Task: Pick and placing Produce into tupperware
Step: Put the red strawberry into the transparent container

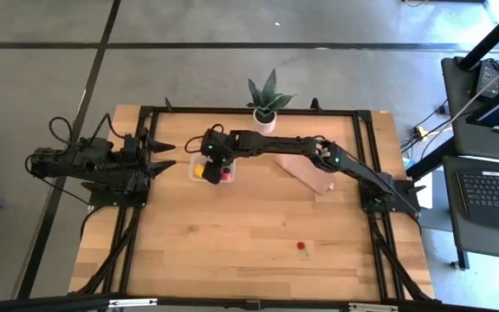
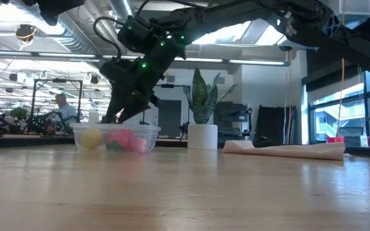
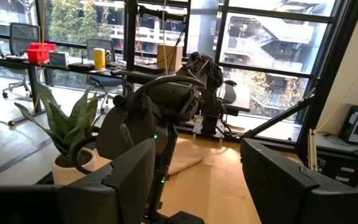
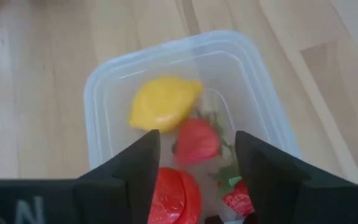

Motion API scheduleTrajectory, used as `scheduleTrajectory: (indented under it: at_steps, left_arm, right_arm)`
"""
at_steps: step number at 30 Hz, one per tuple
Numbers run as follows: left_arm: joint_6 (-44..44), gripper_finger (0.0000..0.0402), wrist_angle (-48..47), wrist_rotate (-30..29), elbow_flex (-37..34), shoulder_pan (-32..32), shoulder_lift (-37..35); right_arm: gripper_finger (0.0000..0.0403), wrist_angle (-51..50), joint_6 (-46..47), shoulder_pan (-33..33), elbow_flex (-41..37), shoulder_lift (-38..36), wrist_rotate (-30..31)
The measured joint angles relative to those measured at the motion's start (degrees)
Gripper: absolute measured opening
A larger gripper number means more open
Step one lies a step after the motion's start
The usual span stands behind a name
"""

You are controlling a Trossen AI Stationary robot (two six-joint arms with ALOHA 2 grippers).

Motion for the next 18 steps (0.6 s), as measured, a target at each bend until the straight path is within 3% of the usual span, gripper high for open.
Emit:
scheduleTrajectory:
  at_steps: [5, 11, 18]
  left_arm:
    - [0.01, 0.0229, 0.02, 0.0, 0.0, -0.02, -0.02]
    - [0.0, 0.0229, 0.02, 0.0, 0.0, 0.0, -0.02]
    - [0.17, 0.0229, 0.01, 0.0, 0.02, -0.01, -0.02]
  right_arm:
    - [0.0232, -1.05, -0.84, 0.0, 0.18, -0.01, -0.01]
    - [0.0238, -21.96, -12.8, -0.02, 1.04, -7.13, -4.27]
    - [0.0238, -39.77, -10.71, 3.38, 0.78, -19.0, -4.37]
